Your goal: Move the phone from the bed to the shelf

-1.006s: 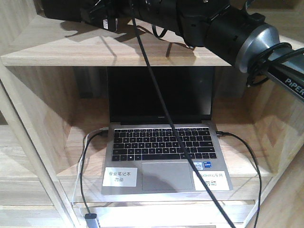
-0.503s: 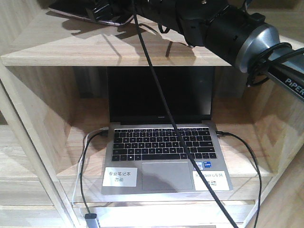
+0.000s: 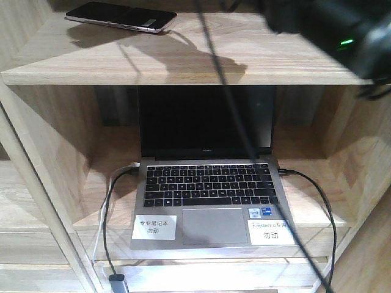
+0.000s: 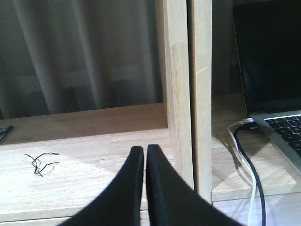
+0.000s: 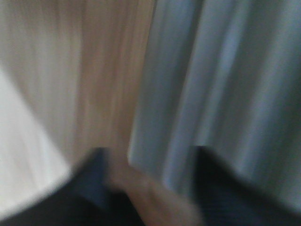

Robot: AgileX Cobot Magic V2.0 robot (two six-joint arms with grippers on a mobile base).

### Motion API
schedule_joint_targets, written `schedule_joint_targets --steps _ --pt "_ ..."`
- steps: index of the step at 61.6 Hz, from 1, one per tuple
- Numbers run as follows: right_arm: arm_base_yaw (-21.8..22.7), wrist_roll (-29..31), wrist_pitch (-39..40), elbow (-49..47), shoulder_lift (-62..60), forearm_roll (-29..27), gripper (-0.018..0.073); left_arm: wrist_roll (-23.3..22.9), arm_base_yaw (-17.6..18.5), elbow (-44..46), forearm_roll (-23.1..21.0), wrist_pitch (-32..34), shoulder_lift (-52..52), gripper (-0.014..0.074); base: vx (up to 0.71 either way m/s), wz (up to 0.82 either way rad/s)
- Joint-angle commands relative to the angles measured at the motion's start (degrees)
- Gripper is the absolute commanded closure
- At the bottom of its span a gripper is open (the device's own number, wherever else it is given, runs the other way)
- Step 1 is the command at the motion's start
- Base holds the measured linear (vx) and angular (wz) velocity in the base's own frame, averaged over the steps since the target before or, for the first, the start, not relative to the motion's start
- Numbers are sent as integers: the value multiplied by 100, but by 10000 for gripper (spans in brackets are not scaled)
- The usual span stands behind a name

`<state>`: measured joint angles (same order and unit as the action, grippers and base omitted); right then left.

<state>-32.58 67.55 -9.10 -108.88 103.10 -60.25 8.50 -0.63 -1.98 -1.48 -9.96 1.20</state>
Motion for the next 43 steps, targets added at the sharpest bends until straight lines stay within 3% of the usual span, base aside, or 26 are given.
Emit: schedule_joint_targets --steps 1,6,43 --pt "20 -227 209 94 -566 -36 434 -33 -4 132 -52 435 25 595 0 0" --pt "20 -288 210 489 -862 -36 578 -33 -4 132 -52 435 25 595 0 0" --pt "20 -412 910 4958 -3972 -62 569 -33 -4 132 -52 435 25 595 0 0"
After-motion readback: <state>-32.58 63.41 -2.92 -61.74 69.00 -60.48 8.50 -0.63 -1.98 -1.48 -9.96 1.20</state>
